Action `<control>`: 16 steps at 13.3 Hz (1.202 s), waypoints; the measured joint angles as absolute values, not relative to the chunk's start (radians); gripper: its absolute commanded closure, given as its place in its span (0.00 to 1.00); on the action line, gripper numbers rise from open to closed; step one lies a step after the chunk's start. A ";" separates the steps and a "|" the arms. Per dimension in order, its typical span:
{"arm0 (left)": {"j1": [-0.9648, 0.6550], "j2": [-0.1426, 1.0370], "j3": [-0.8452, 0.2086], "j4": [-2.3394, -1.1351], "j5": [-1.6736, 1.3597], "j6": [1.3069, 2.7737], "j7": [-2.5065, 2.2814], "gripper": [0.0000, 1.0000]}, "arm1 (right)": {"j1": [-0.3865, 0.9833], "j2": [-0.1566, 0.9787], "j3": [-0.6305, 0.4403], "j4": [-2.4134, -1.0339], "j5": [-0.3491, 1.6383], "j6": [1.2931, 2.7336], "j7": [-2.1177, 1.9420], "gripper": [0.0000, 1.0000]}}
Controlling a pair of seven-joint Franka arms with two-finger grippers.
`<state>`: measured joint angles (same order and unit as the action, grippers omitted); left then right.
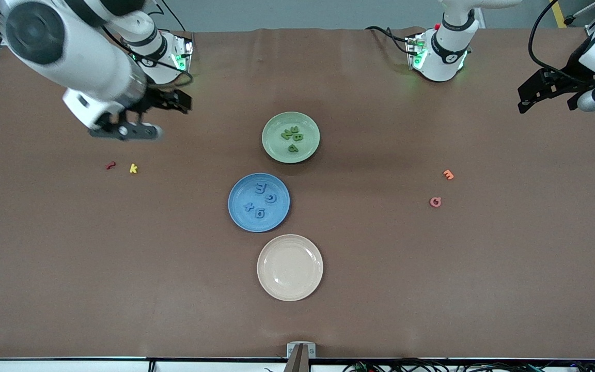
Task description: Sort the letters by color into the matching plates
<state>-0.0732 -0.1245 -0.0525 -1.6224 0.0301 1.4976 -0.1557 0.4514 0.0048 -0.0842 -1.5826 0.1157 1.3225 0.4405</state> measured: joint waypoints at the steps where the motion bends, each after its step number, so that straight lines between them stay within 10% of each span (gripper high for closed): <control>1: -0.073 -0.124 -0.053 -1.623 0.030 1.498 -0.156 0.00 | 0.415 -0.054 -0.085 -1.626 0.101 1.323 0.399 0.00; 7: -0.074 -0.124 -0.054 -1.624 0.030 1.498 -0.156 0.00 | 0.046 -0.120 -0.093 -1.674 0.068 1.425 0.025 0.00; 16: -0.074 -0.124 -0.054 -1.624 0.030 1.498 -0.156 0.00 | -0.001 -0.022 -0.070 -1.480 0.047 1.496 -0.030 0.00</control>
